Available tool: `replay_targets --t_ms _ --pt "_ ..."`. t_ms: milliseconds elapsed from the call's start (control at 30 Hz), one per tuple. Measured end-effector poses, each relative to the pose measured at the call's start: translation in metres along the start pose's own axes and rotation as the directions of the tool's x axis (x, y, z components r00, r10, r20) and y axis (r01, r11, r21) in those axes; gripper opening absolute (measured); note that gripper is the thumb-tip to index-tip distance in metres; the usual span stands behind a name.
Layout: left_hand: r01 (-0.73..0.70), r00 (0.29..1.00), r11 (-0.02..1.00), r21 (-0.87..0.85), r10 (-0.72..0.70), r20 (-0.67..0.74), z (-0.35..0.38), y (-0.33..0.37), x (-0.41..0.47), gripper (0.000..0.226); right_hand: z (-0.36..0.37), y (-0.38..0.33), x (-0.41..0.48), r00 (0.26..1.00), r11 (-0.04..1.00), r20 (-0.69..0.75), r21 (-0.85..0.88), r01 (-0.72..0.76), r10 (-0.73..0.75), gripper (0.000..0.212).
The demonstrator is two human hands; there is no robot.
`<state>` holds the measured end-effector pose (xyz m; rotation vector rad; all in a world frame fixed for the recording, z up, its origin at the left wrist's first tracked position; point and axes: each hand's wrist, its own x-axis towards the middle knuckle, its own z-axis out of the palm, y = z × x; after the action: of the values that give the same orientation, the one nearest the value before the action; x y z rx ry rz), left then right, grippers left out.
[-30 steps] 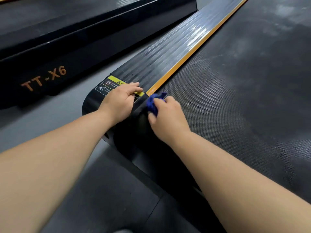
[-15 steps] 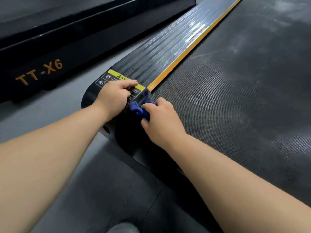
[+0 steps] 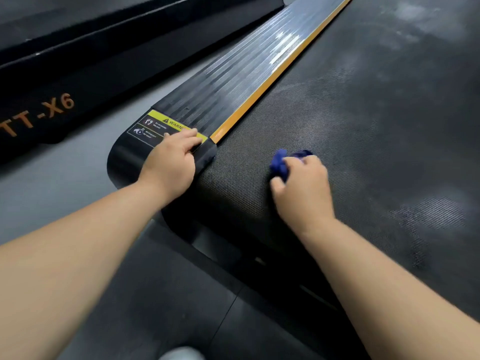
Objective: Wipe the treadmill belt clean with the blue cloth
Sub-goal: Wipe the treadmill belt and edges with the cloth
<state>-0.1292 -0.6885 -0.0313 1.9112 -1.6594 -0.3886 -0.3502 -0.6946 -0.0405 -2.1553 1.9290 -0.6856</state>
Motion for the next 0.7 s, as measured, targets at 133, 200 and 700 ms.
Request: replay_targets --t_ms 133,200,700 --pt "-0.221 0.974 0.973 0.07 0.218 0.056 0.014 0.012 -0.005 0.047 0.004 -0.014 -0.027 0.928 0.938 0.143 0.088 0.335 -0.345 0.03" --pt "-0.288 0.953 0.944 0.164 0.264 0.151 0.02 0.017 0.001 0.046 -0.008 0.008 -0.007 0.93 0.944 0.164 0.021 0.329 -0.328 0.03" --pt "-0.36 0.918 0.844 0.398 0.244 0.314 0.024 0.009 0.011 0.048 0.002 0.013 0.024 0.944 0.961 0.183 0.036 0.274 -0.276 0.033"
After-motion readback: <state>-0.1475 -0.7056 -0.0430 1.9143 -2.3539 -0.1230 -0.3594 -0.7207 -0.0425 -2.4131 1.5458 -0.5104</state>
